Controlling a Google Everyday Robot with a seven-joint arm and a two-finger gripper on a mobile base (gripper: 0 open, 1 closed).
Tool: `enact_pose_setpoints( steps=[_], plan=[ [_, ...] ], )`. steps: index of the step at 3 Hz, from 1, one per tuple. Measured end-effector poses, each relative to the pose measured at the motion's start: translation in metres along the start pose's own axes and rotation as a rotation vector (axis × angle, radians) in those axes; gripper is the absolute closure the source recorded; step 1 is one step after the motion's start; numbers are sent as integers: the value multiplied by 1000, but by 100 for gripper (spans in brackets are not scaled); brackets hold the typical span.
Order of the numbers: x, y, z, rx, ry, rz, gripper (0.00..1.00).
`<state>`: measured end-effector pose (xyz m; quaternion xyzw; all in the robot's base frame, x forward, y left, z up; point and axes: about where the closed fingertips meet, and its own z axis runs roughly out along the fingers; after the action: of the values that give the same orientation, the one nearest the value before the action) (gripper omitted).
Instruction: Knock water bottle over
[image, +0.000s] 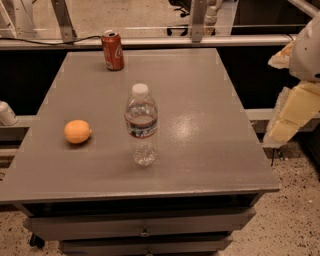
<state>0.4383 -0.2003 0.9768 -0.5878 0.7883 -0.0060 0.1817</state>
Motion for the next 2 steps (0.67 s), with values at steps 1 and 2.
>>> enact_pose_setpoints(
  steps=[1, 2],
  plan=[
    [-40, 5, 1, -3, -125, 61, 0],
    [-84, 9, 7, -3, -280, 128, 0]
  ],
)
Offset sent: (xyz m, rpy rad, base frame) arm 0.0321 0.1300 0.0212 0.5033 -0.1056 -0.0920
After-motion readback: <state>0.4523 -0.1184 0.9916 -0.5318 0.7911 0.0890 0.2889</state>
